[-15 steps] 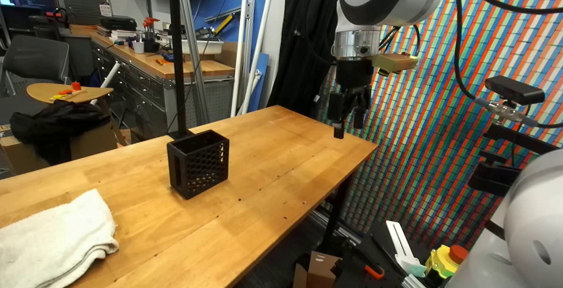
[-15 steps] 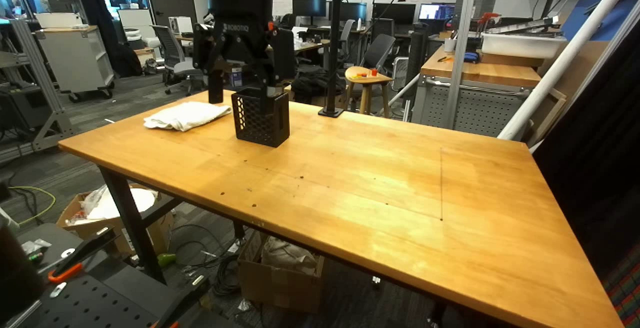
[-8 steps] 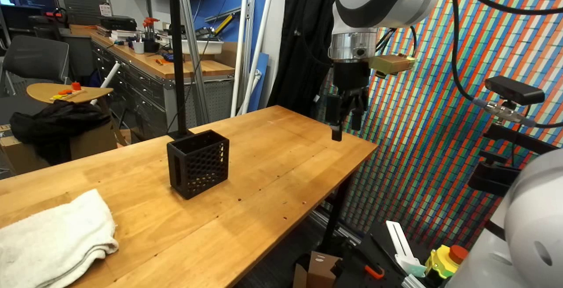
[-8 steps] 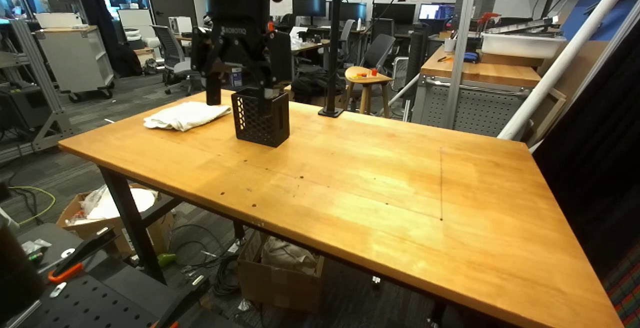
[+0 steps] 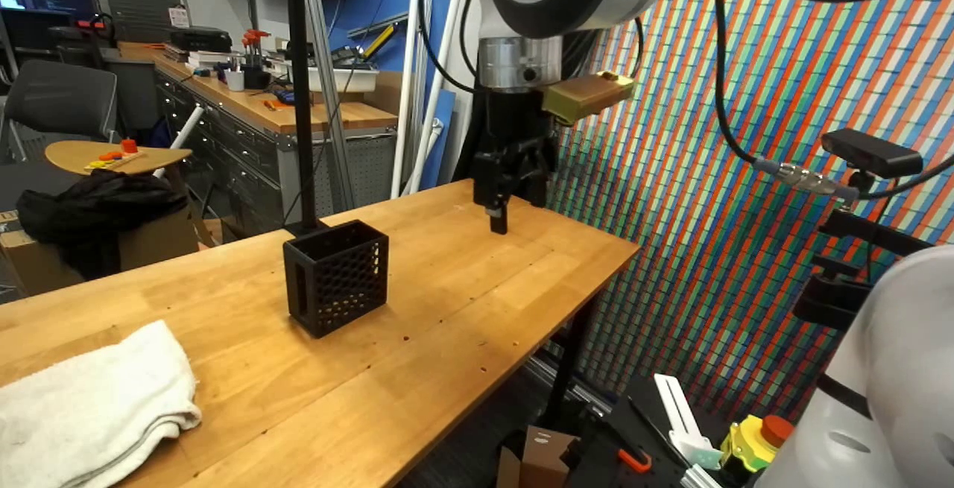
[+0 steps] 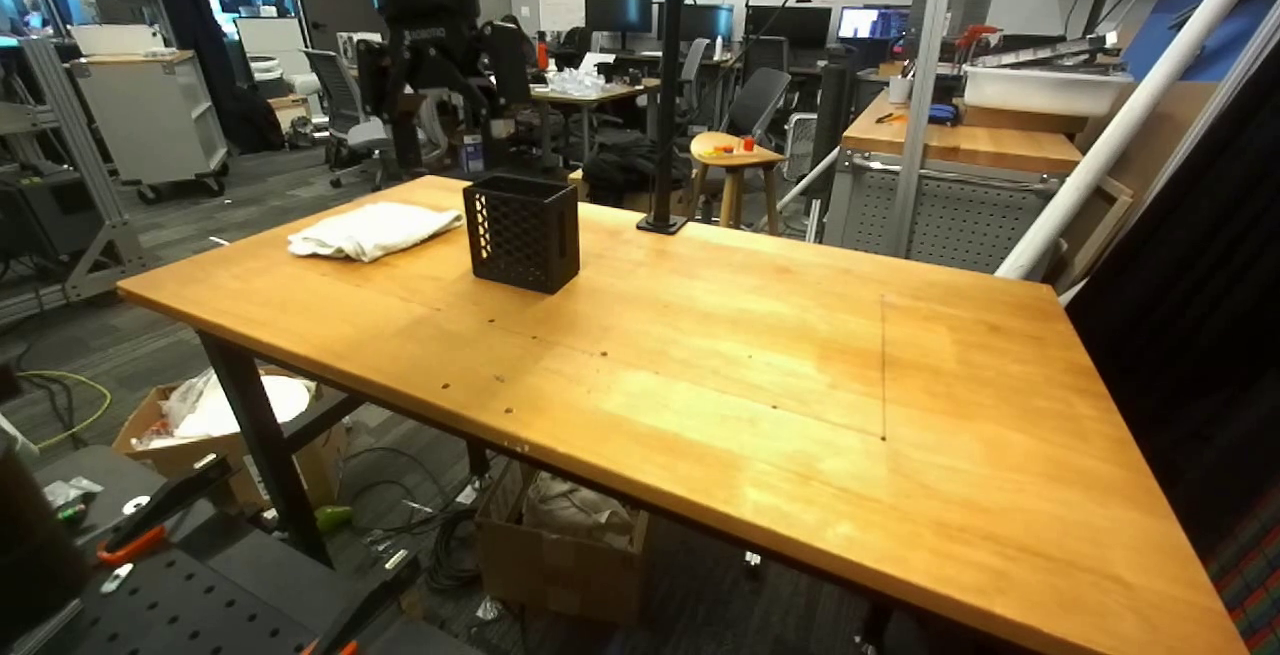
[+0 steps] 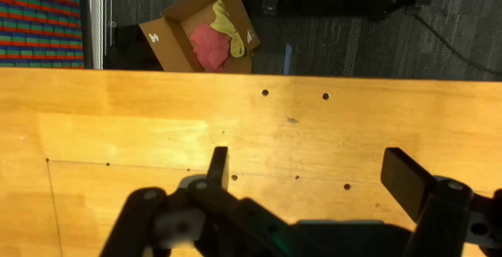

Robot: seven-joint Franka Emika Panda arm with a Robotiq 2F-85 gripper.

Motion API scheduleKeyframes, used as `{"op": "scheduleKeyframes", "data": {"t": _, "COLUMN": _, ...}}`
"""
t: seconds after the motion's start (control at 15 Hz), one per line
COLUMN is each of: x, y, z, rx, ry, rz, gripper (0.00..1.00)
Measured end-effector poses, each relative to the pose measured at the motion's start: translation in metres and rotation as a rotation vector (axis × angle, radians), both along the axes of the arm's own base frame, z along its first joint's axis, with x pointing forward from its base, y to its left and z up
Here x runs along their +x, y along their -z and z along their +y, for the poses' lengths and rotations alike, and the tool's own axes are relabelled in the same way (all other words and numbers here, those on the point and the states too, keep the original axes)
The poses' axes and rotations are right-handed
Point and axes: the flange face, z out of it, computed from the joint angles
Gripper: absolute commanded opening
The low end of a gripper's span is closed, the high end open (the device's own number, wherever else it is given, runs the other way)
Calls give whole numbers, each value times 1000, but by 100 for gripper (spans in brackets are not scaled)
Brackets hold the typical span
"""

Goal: Put the white towel inside the black basket

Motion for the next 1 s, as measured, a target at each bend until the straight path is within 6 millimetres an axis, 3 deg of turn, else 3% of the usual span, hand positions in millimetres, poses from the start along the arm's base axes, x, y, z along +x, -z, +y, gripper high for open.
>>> {"op": "scheduleKeyframes", "data": {"t": 0.73, "x": 125, "y": -6, "z": 144, "rx": 71, "ry": -48, "rz": -253, "gripper": 100}}
{"op": "scheduleKeyframes", "data": {"t": 1.0, "x": 154, "y": 4, "z": 201, "rx": 99, "ry": -86, "rz": -262, "gripper": 100}}
